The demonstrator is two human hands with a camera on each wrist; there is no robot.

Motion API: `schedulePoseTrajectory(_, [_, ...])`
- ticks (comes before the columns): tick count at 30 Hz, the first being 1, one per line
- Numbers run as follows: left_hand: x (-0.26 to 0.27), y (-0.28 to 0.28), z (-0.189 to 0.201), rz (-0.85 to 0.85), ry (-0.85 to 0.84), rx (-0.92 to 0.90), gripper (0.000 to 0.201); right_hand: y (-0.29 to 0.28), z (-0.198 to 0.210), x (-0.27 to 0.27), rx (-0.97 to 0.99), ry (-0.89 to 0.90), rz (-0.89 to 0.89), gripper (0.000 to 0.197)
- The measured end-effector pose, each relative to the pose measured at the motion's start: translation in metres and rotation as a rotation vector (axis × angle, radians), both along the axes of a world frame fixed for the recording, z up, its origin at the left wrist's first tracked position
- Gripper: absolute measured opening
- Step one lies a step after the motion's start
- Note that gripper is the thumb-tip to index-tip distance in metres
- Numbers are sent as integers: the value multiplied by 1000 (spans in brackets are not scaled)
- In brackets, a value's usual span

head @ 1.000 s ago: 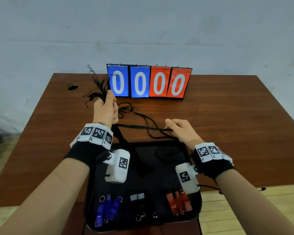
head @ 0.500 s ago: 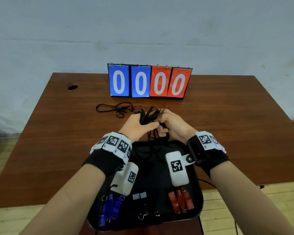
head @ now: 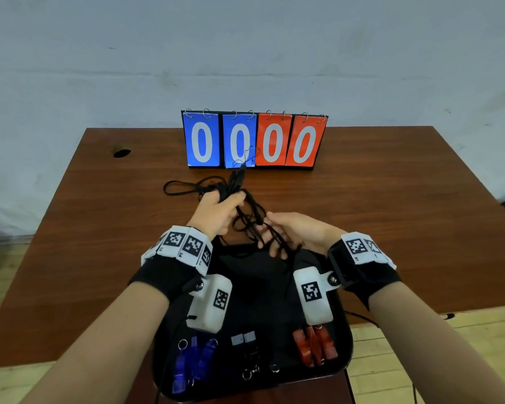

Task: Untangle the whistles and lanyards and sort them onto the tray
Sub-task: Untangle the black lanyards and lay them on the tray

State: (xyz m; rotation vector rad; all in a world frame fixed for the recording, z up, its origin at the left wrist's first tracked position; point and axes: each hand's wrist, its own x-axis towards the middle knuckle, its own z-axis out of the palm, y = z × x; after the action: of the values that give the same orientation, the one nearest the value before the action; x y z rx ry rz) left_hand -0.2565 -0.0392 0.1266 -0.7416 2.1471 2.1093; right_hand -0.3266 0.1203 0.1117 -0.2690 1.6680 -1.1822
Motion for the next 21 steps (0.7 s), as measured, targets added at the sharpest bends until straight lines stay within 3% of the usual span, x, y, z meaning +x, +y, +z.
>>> schedulePoseTrajectory(7, [-4,-14,0,124,22,0,32,22,-13,-7,59,169,-165,45])
schedulePoseTrajectory(10, [-2,-21,-3,183,6,-52,23,30,-25,-15,159,220,-341,43])
schedulePoseTrajectory(12, [0,-21,-2,107,-25,-191,11,35,-30,-20,184,230,-511,40])
schedulePoseTrajectory(14, [1,-19,-1,-29,-36,-384,23,36,-29,-23,149,244,-617,35])
schedulePoseTrajectory(16, [1,-16,0,-86,-17,-442,38,34,-24,-24,73,262,-614,24])
schedulePoseTrajectory(18, [1,-13,2,-73,3,-405,30,29,-15,-25,-23,275,-579,16])
schedulePoseTrajectory(20, [-1,-14,3,1,29,-299,7,25,-4,-27,-136,267,-581,23])
schedulePoseTrajectory(21, [-3,-16,1,55,45,-255,9,22,2,-28,-193,260,-592,27])
